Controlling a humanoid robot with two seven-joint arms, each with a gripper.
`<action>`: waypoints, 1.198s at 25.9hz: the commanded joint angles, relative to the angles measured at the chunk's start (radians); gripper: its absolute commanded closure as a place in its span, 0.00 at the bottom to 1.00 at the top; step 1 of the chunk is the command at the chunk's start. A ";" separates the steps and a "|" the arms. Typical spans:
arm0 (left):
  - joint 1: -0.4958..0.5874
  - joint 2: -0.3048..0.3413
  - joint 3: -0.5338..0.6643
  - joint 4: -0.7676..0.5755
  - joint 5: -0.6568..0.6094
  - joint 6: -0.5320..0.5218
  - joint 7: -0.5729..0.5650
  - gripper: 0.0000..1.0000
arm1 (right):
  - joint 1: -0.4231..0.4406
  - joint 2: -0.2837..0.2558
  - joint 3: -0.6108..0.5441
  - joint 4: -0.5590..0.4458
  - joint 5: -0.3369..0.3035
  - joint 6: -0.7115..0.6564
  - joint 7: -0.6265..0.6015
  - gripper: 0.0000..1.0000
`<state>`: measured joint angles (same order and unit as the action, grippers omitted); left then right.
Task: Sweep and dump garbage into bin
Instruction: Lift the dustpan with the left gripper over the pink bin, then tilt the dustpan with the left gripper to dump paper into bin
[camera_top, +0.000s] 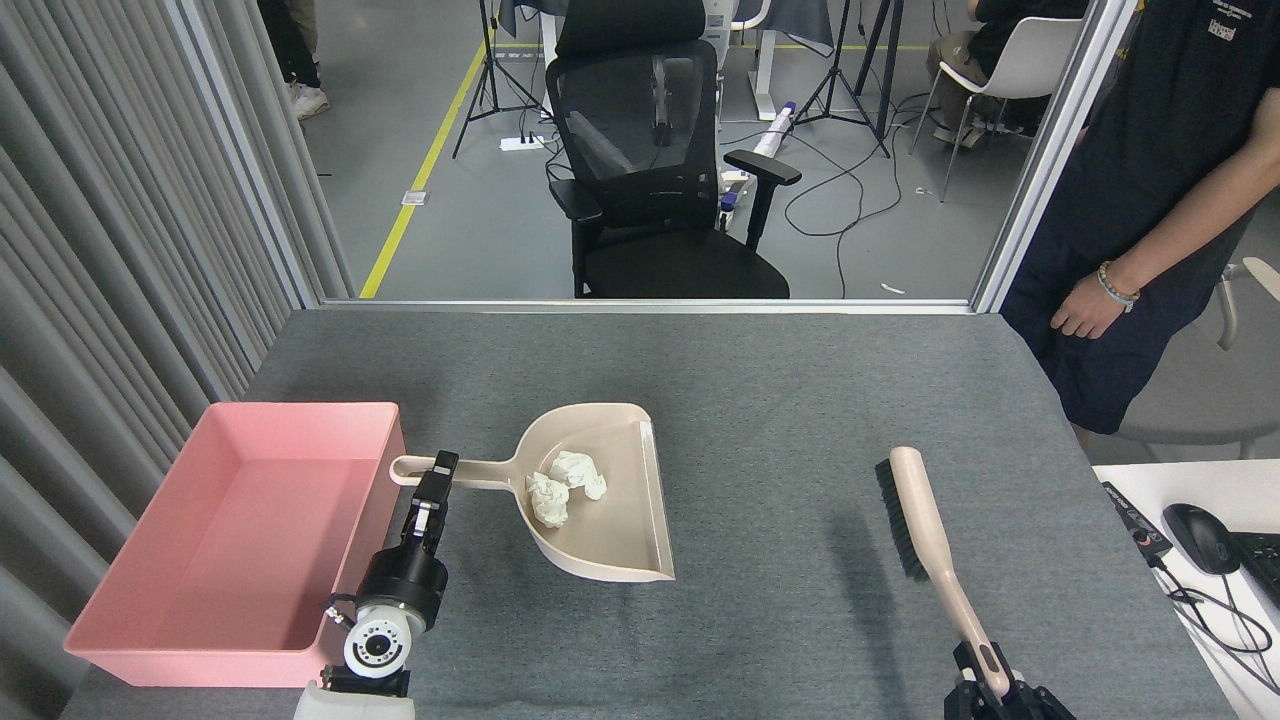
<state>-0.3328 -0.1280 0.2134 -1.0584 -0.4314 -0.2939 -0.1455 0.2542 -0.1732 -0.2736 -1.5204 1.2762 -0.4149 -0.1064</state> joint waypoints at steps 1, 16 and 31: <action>0.008 0.008 0.000 -0.084 0.010 0.061 -0.019 0.75 | 0.020 -0.002 -0.007 0.009 0.003 -0.013 -0.003 0.99; 0.034 0.551 0.038 -0.199 0.487 0.251 -0.097 0.78 | 0.017 -0.009 -0.006 0.008 0.002 -0.015 -0.001 0.99; -0.005 0.847 0.047 0.285 0.341 -0.208 -0.083 0.78 | 0.011 -0.008 -0.006 0.003 0.002 -0.016 -0.003 0.98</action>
<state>-0.3085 0.6844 0.2594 -0.8188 0.0040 -0.4225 -0.2377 0.2662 -0.1822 -0.2792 -1.5134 1.2778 -0.4314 -0.1087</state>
